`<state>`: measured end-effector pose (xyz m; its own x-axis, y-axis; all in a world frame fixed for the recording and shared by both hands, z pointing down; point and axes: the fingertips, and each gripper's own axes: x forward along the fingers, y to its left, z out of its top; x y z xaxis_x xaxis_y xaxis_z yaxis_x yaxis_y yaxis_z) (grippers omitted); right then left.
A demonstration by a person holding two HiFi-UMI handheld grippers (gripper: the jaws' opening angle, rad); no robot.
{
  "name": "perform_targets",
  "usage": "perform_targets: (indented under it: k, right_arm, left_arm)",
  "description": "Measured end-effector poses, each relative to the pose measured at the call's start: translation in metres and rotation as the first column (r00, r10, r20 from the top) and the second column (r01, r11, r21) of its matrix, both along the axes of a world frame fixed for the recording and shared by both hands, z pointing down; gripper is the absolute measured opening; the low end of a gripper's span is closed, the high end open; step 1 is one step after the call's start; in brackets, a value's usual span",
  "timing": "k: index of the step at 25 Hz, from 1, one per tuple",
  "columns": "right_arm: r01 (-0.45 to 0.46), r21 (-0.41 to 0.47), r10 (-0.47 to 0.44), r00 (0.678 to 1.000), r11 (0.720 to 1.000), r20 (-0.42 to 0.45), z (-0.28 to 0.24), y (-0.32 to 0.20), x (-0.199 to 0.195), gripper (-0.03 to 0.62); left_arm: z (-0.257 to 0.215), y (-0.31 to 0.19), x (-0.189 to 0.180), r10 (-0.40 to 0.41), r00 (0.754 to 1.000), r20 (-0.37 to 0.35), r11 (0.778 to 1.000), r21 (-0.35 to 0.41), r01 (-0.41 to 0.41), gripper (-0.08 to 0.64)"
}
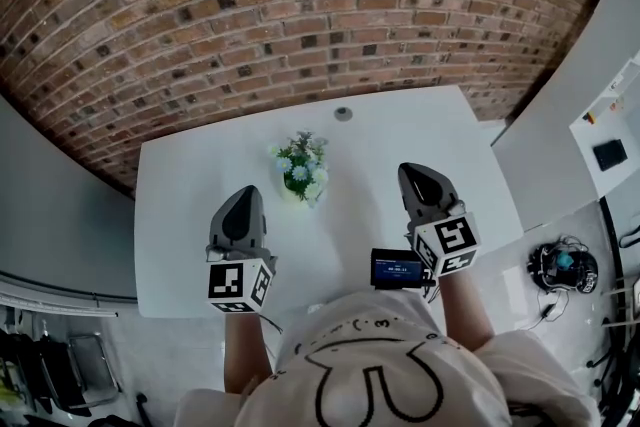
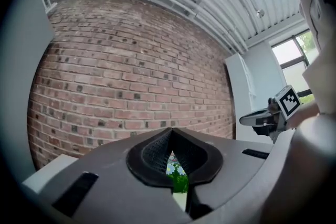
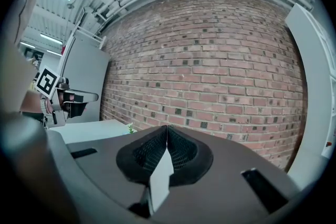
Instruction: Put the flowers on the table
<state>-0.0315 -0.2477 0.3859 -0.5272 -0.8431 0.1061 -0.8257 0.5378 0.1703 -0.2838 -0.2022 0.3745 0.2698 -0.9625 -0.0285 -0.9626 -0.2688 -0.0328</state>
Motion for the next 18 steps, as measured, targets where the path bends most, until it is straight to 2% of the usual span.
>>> perform_targets:
  k: [7,18]
  right_arm:
    - [-0.001,0.016,0.002,1.000,1.000,-0.021,-0.005,-0.002,-0.005,0.014]
    - [0.077,0.000,-0.077,0.995,0.997,-0.065,-0.008,0.005,-0.023,0.014]
  left_arm:
    - [-0.004,-0.005,-0.004,0.012,1.000,0.005,1.000,0.010,-0.012,0.011]
    - [-0.009,-0.017,-0.012,0.019,1.000,-0.011,1.000,0.014,-0.019,0.011]
